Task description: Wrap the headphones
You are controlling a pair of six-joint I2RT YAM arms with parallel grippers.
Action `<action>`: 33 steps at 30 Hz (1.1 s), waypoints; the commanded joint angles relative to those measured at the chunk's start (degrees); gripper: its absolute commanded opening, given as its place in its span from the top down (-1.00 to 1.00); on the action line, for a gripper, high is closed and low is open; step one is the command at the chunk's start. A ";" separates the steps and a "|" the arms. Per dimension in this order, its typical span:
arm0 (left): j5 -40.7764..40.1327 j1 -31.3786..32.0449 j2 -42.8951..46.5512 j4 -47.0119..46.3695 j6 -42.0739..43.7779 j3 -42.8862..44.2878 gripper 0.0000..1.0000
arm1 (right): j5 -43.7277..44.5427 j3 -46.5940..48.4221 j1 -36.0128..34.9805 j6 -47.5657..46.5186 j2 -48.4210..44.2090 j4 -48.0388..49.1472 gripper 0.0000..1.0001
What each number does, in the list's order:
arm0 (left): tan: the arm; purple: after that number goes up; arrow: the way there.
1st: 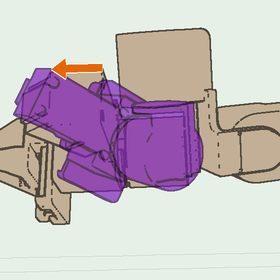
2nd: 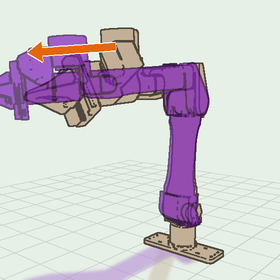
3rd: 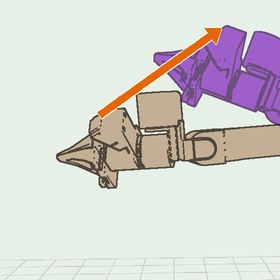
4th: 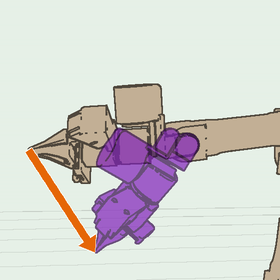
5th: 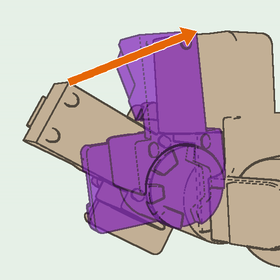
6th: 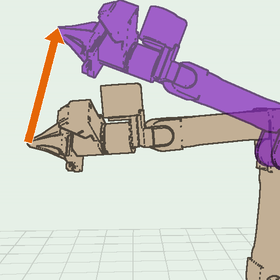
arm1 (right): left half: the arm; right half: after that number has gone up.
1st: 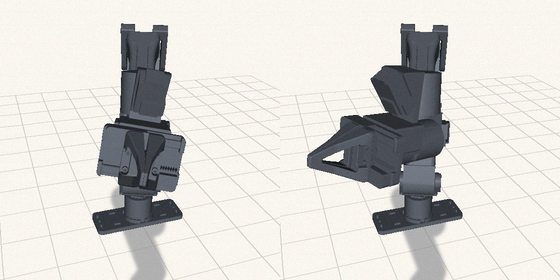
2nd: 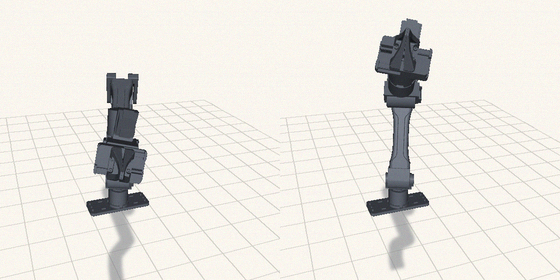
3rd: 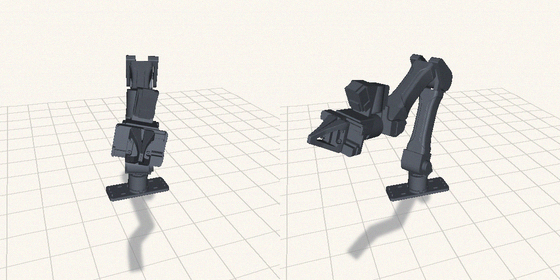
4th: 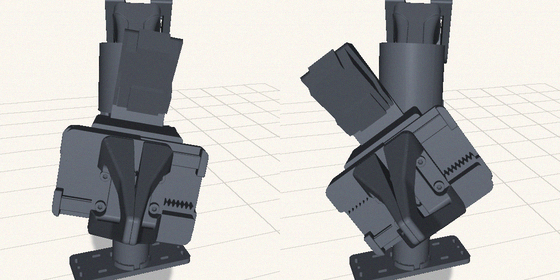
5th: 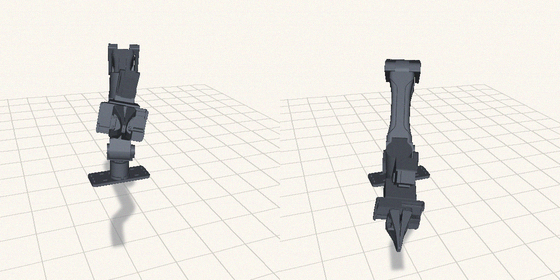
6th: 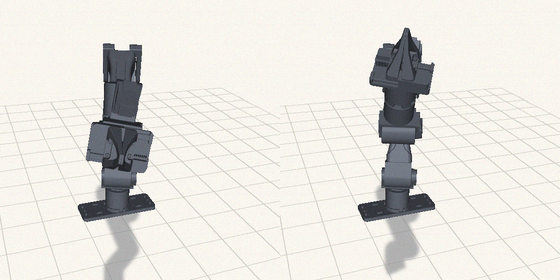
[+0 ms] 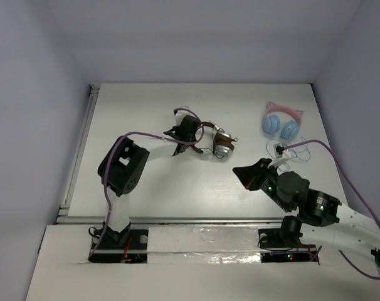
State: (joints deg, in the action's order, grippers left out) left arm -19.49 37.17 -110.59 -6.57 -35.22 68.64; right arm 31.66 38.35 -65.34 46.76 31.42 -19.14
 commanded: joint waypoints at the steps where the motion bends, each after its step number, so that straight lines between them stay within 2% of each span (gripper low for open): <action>1: 1.20 0.10 0.64 -2.48 -1.34 2.20 1.00 | 2.35 0.59 -0.31 -0.79 -1.18 -0.81 0.72; 2: 1.38 0.10 0.55 -2.40 -1.34 2.02 1.00 | 2.53 0.76 -0.31 -0.88 -1.27 -0.82 0.62; 4: 1.47 0.10 1.68 -3.70 -0.99 0.63 0.70 | 2.79 1.72 -0.31 -1.32 -1.71 -1.16 0.38; 5: 1.73 0.10 2.47 -4.41 -0.73 -0.17 0.53 | 3.05 2.08 -0.31 -1.58 -2.15 -1.52 0.17; 6: 1.64 0.10 3.44 -4.68 -0.64 -0.96 0.25 | 3.49 2.60 -0.31 -1.67 -2.24 -2.74 0.05; 8: 0.94 0.10 7.39 -5.56 0.06 -3.24 -0.04 | 4.98 4.36 -0.31 -1.67 -2.94 -4.15 -0.24; 9: 0.51 0.10 9.14 -5.73 0.33 -4.12 -0.24 | 5.34 5.06 -0.31 -1.85 -3.90 -5.11 -0.28; 10: 0.24 0.10 12.55 -6.00 0.59 -5.70 -0.31 | 5.86 5.59 -0.31 -2.20 -4.43 -5.56 -0.40; 11: -0.46 0.10 14.33 -5.91 1.29 -6.41 -0.39 | 6.83 6.82 -0.31 -2.46 -4.96 -6.08 -0.69; 12: -0.73 0.10 16.26 -5.83 1.73 -7.11 -0.54 | 7.27 7.44 -0.31 -2.55 -5.57 -7.22 -0.71; 13: -1.16 0.10 20.02 -5.22 2.17 -8.34 -0.58 | 8.06 8.05 -0.31 -2.81 -6.62 -7.93 -0.73; 14: -2.13 0.10 21.97 -4.86 2.35 -8.87 -0.62 | 9.81 9.45 -0.31 -2.82 -7.07 -8.80 -0.92; 15: -2.22 0.10 24.17 -4.77 2.70 -9.57 -0.68 | 10.43 10.25 -0.31 -2.99 -7.42 -10.55 -0.99; 18: -1.96 0.10 32.25 -4.42 4.02 -11.69 -0.98 | 13.07 13.31 -0.31 -3.61 -8.21 -14.33 -0.99; 27: 3.83 0.10 53.26 0.50 5.95 -13.71 -0.98 | 17.12 23.43 -0.31 -7.03 -13.12 -21.99 -0.99; 31: 4.72 0.10 64.06 3.56 7.62 -14.59 -0.98 | 18.87 26.51 -0.31 -7.56 -18.22 -22.26 -0.99; 33: 4.98 0.10 66.63 4.98 8.33 -14.85 -0.98 | 20.45 25.73 -0.31 -7.56 -20.25 -20.69 -0.99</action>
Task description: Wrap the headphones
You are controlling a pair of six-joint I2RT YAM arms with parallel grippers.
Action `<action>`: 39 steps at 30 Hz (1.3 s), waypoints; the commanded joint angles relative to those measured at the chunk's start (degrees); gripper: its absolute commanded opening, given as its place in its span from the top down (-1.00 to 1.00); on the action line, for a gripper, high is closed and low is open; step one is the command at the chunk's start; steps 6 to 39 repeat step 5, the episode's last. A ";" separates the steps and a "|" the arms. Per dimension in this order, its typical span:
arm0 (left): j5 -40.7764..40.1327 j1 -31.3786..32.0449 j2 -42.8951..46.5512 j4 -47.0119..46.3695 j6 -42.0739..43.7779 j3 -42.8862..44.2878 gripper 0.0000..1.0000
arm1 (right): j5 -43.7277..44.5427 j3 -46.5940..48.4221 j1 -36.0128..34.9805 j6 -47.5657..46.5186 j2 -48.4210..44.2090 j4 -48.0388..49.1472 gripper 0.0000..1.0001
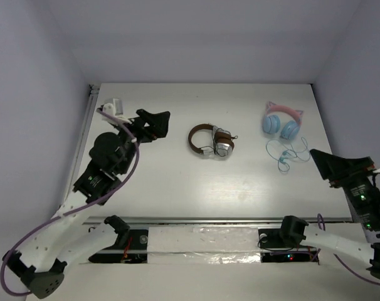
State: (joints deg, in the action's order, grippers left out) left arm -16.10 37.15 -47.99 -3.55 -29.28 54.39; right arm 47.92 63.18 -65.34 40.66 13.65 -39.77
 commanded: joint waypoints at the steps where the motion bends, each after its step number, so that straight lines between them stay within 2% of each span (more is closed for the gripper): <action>1: 1.68 0.12 5.78 2.84 2.47 -1.21 -0.98 | 4.89 0.11 -0.31 -1.55 -4.14 0.91 -0.99; 5: -0.42 0.12 7.03 6.10 2.56 -2.45 -0.98 | 5.87 -5.51 -0.31 -3.05 -4.86 5.84 -0.99; 39: -0.42 0.12 7.03 6.10 2.56 -2.45 -0.98 | 5.87 -5.51 -0.31 -3.05 -4.86 5.84 -0.99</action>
